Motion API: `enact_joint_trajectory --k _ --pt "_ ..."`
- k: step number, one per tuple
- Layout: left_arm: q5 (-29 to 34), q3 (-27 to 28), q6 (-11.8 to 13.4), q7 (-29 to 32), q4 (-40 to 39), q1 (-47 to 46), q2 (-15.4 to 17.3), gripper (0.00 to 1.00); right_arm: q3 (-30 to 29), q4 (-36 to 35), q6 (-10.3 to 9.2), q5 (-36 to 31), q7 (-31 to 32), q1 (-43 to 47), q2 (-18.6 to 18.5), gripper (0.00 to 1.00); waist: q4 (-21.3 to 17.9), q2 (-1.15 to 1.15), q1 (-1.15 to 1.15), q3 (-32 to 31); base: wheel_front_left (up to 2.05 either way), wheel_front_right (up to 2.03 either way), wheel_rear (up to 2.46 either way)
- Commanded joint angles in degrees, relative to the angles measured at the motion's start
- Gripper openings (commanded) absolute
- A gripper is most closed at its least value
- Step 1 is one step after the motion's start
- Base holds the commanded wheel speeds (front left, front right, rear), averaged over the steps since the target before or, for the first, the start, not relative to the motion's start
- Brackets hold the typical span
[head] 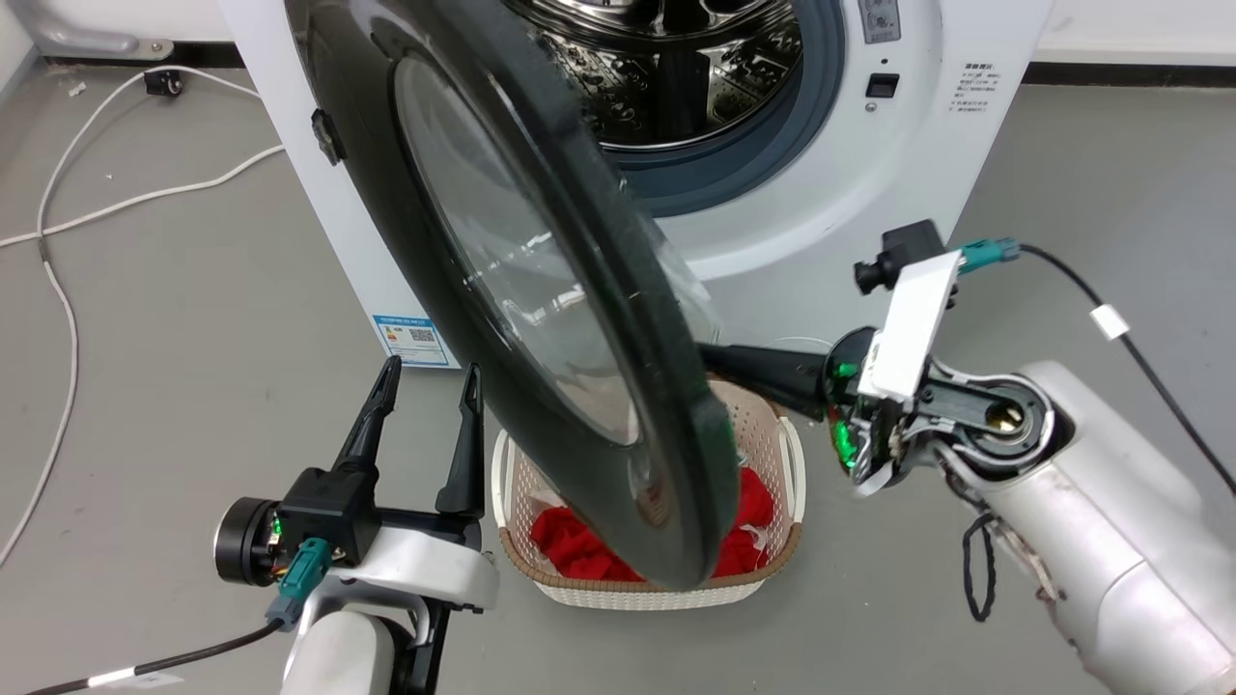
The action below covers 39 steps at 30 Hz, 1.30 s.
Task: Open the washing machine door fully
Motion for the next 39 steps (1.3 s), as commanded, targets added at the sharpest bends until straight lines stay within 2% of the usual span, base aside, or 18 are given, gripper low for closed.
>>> enact_joint_trajectory --k 1,8,15,16,17,18,23,24,28,35,39 --pt "-0.22 -0.04 0.21 -0.14 0.1 0.42 -0.04 1.0 0.61 -1.24 0.14 0.12 -0.13 1.29 0.82 0.0 -0.03 0.0 0.01 -0.2 0.0 0.0 0.0" --pt "-0.65 -0.28 0.26 -0.14 0.19 0.64 -0.04 1.0 1.66 -3.64 0.14 0.29 -1.43 2.87 1.06 0.0 -0.14 0.0 0.01 -0.43 0.0 0.0 0.0" --pt "-0.85 -0.47 0.47 -0.14 0.32 0.65 -0.04 1.0 -1.36 -3.95 0.13 -0.2 -8.77 4.78 0.56 0.0 -0.28 0.0 0.01 -0.51 0.0 0.0 0.0" --pt "-0.88 -0.48 0.48 -0.14 0.34 0.72 -0.04 1.0 -2.32 -3.86 0.13 -0.26 -10.71 5.32 0.54 0.06 -0.29 0.0 0.01 -0.56 0.0 0.0 0.0" --pt "-0.94 -0.47 0.52 -0.14 0.36 0.81 -0.04 1.0 -3.22 -3.89 0.13 -0.63 -12.64 5.77 0.47 0.4 -0.31 0.0 0.01 -0.59 0.0 0.0 0.0" --pt "-0.99 -0.46 0.47 -0.14 0.38 0.91 -0.04 1.0 -4.34 -4.15 0.13 -0.63 -14.76 6.53 0.54 1.0 -0.33 0.0 0.01 -0.62 0.0 0.0 0.0" --pt "-1.14 -0.25 0.57 -0.14 0.57 1.44 -0.04 1.0 -9.73 -5.32 0.13 -1.19 -24.34 10.89 0.2 1.0 -0.61 0.0 0.01 -1.01 0.0 0.0 0.0" --pt "-1.1 -0.15 0.62 -0.14 0.6 1.51 -0.05 1.0 -12.83 -6.33 0.13 -1.66 -29.09 13.92 -0.48 1.0 -0.91 0.0 0.01 -1.19 0.0 0.0 0.0" --pt "-1.15 -0.04 0.56 -0.14 1.0 1.62 -0.04 1.0 -17.14 -8.73 0.13 -2.18 -35.16 18.56 -0.89 1.0 -1.16 0.0 0.01 -1.49 0.0 0.0 0.0" --pt "-1.35 0.19 0.92 -0.14 1.47 2.05 -0.04 1.0 -21.27 -12.62 0.13 -6.89 -46.59 26.63 -2.0 1.0 -1.59 0.0 0.01 -2.09 0.0 0.0 0.0" --pt "-1.64 0.45 1.09 -0.14 1.6 2.32 -0.04 1.0 -22.8 -13.78 0.13 -10.75 -50.18 29.47 -1.87 1.0 -2.06 0.0 0.01 -2.44 0.0 0.0 0.0"
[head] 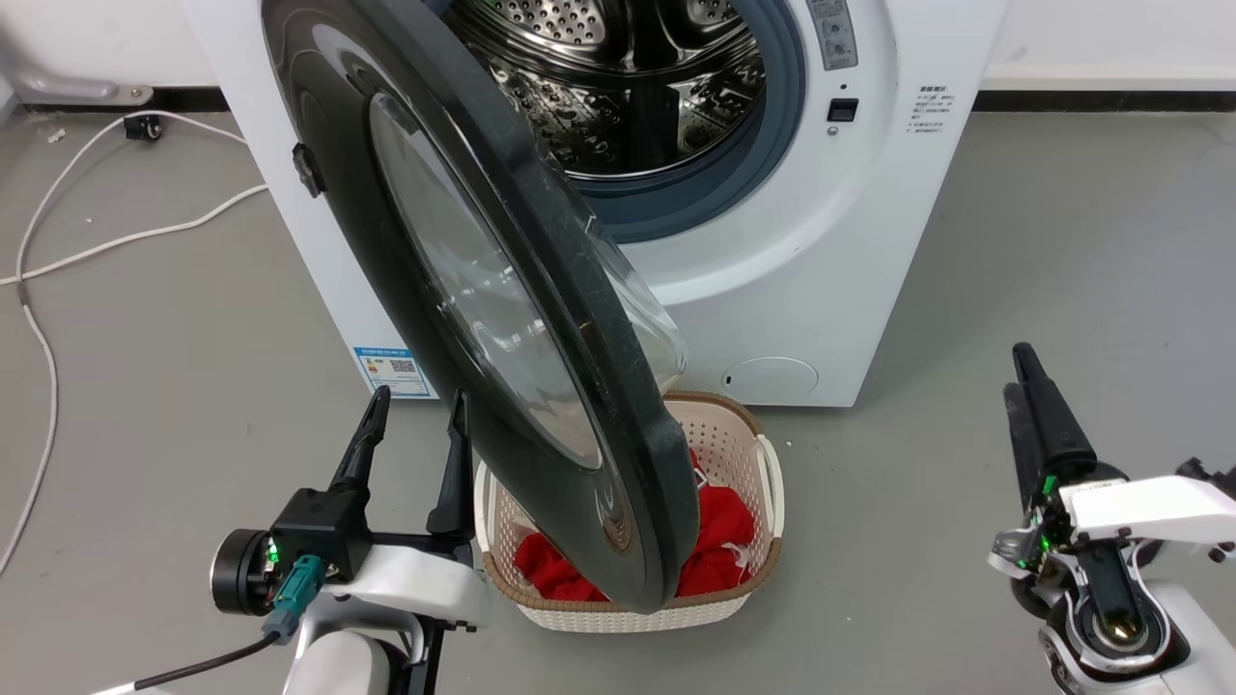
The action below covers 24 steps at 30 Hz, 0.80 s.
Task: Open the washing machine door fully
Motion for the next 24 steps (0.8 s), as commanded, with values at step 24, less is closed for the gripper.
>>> enact_joint_trajectory --k 24 --pt "0.56 1.81 0.0 -0.14 -0.5 0.2 -0.04 1.0 -19.58 -18.47 0.05 -97.68 -1.78 11.47 14.42 1.0 -1.14 0.0 0.0 0.55 0.0 0.0 0.0"
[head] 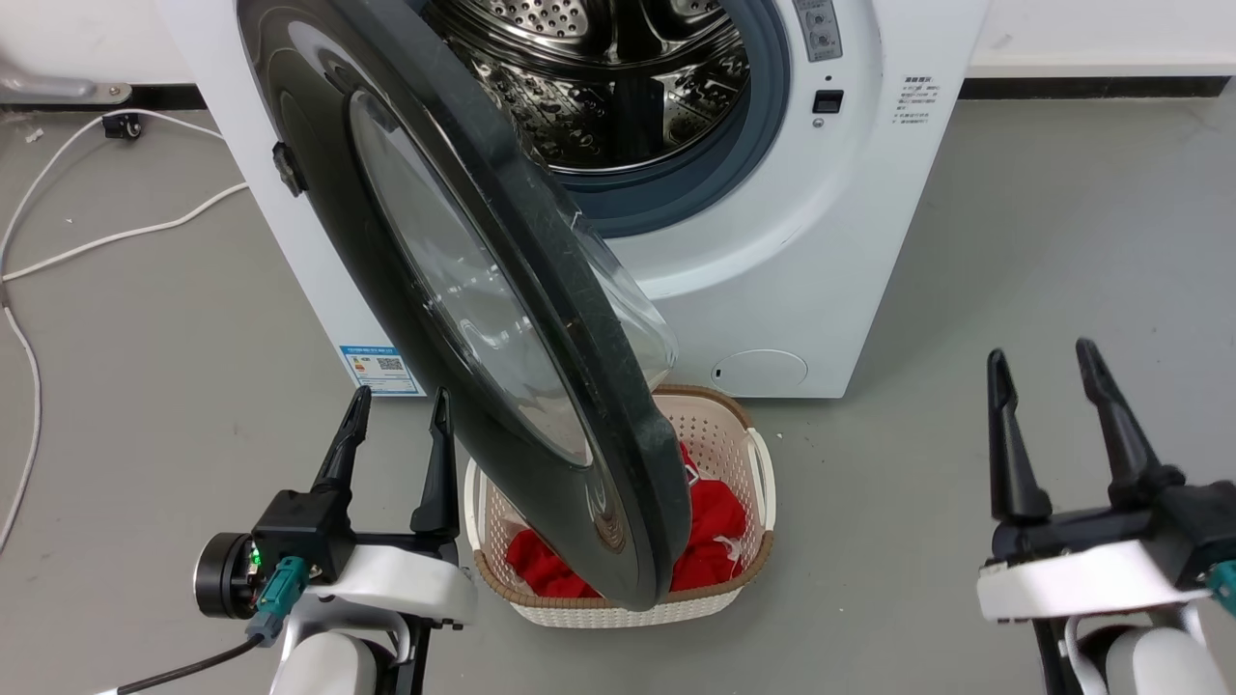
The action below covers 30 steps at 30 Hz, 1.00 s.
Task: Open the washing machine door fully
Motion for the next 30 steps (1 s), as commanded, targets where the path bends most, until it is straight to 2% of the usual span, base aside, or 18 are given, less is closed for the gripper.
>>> enact_joint_trajectory --k 1,4,12,19,20,21,22,30 --pt "0.43 0.1 -0.06 -0.14 -0.22 -0.25 -0.04 1.0 0.29 -0.47 -0.04 -2.29 -0.06 2.05 0.4 1.0 0.08 0.0 0.0 -0.03 0.0 0.0 0.0" --pt "0.48 0.16 -0.14 -0.14 -0.39 -0.29 -0.04 1.0 0.66 0.79 -0.04 -3.98 0.46 4.16 0.68 1.0 0.08 0.0 0.0 0.01 0.0 0.0 0.0" --pt "0.91 0.35 -0.26 -0.14 -0.78 -0.23 -0.04 1.0 0.21 4.08 -0.04 0.23 0.27 5.05 0.73 1.0 -0.22 0.0 0.0 0.18 0.0 0.0 0.0" --pt "0.87 0.25 -0.35 -0.14 -0.87 -0.28 -0.04 1.0 0.0 4.81 -0.04 0.67 0.07 4.18 0.75 1.0 -0.3 0.0 0.0 0.26 0.0 0.0 0.0" --pt "0.82 0.23 -0.34 -0.14 -0.91 -0.25 -0.04 0.78 -0.02 4.87 -0.04 0.72 0.03 4.06 0.75 1.0 -0.3 0.0 0.0 0.26 0.0 0.0 0.0" --pt "0.78 0.23 -0.33 -0.14 -1.06 -0.24 -0.04 0.32 -0.01 4.95 -0.04 0.74 0.01 3.97 0.75 1.0 -0.3 0.0 0.0 0.27 0.0 0.0 0.0" --pt "0.79 0.19 -0.37 -0.14 -1.12 -0.2 -0.04 0.0 -0.02 4.99 -0.04 0.78 0.03 3.92 0.75 1.0 -0.29 0.0 0.0 0.31 0.0 0.0 0.0" --pt "0.03 0.47 -0.28 -0.14 -3.64 -0.82 -0.03 0.0 0.22 5.07 -0.04 1.49 -0.07 3.62 0.75 1.0 -0.28 0.0 0.0 0.73 0.0 0.0 0.0"
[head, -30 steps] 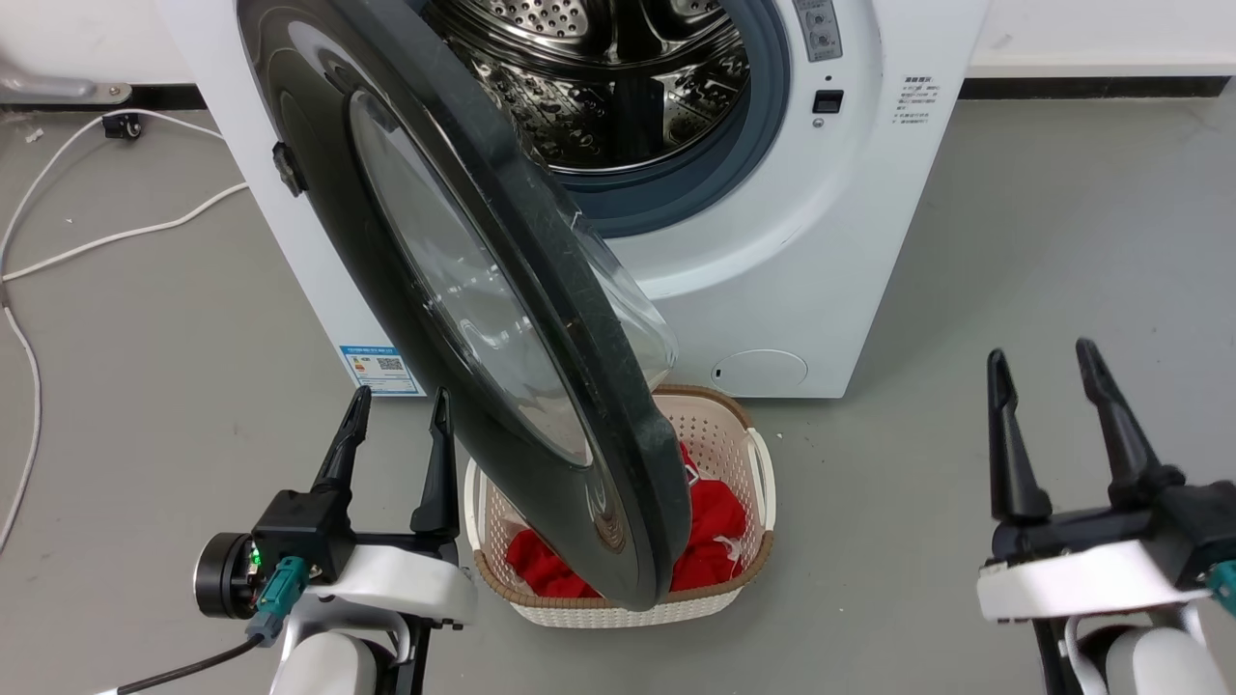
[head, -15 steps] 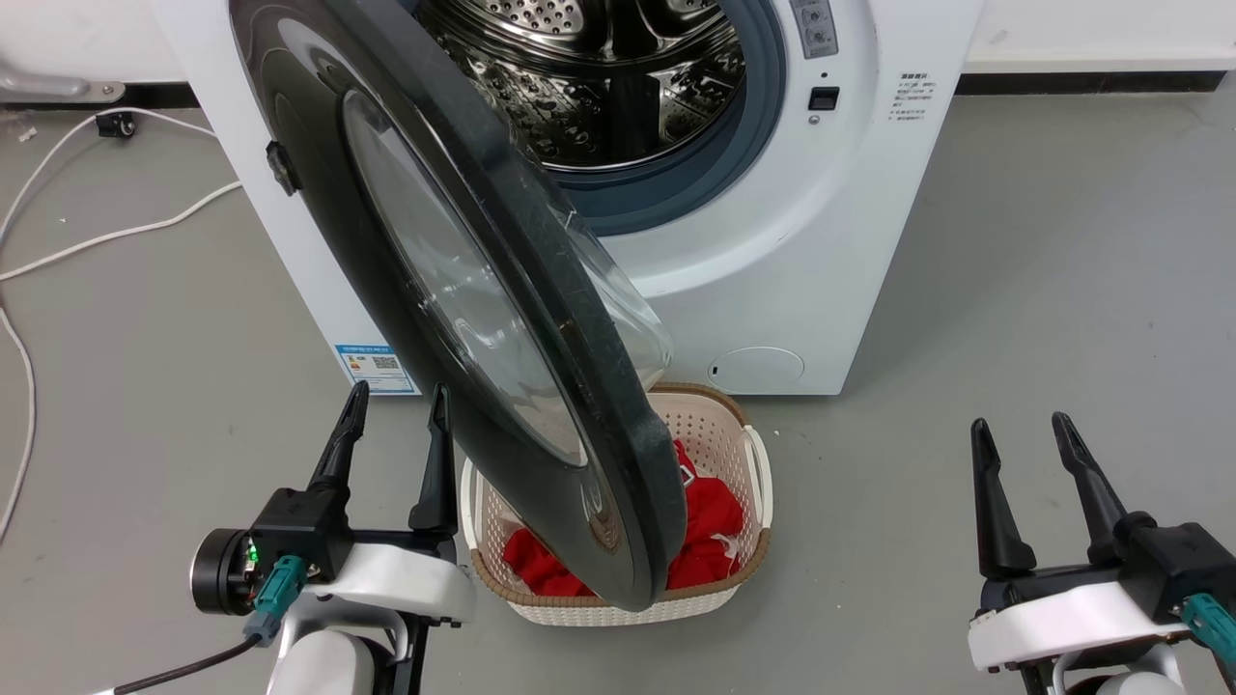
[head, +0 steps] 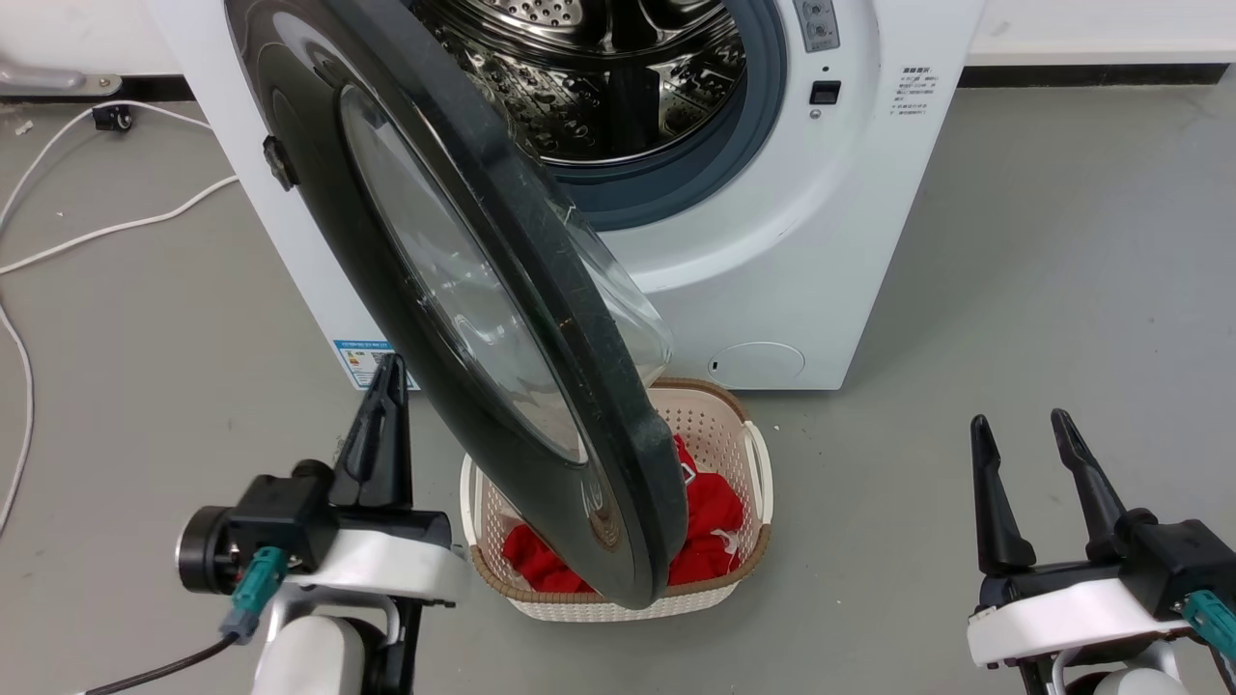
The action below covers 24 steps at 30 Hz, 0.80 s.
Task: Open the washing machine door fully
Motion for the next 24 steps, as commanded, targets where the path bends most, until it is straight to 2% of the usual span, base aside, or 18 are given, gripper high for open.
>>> enact_joint_trajectory --k 1,8,14,20,24 --pt "-0.44 0.37 0.38 -0.14 -1.04 -0.5 -0.04 0.0 -0.05 0.14 -0.04 0.56 -0.24 -0.64 0.22 1.0 0.04 0.0 0.0 0.0 0.0 0.0 0.0" --pt "0.25 2.22 0.07 -0.14 -9.79 -3.11 -0.04 0.0 -0.25 0.24 -0.04 0.95 -0.23 -0.38 0.22 1.0 0.37 0.0 0.0 -0.07 0.0 0.0 0.0" --pt "1.02 2.49 -0.1 -0.13 -21.5 -6.74 -0.03 0.0 -0.33 0.31 -0.04 1.29 -0.23 0.14 0.21 1.0 0.51 0.0 0.0 -0.33 0.0 0.0 0.0" --pt "1.08 0.39 0.23 -0.12 -33.8 -10.8 -0.04 0.0 -0.58 0.33 -0.04 1.28 -0.24 0.56 0.21 1.0 0.42 0.0 0.0 -0.36 0.0 0.0 0.0" --pt "0.63 -3.82 -0.5 -0.09 -39.22 -12.37 -0.04 0.0 -0.71 0.53 -0.04 1.42 -0.24 0.87 0.22 1.0 0.29 0.0 0.0 -0.61 0.0 0.0 0.0"
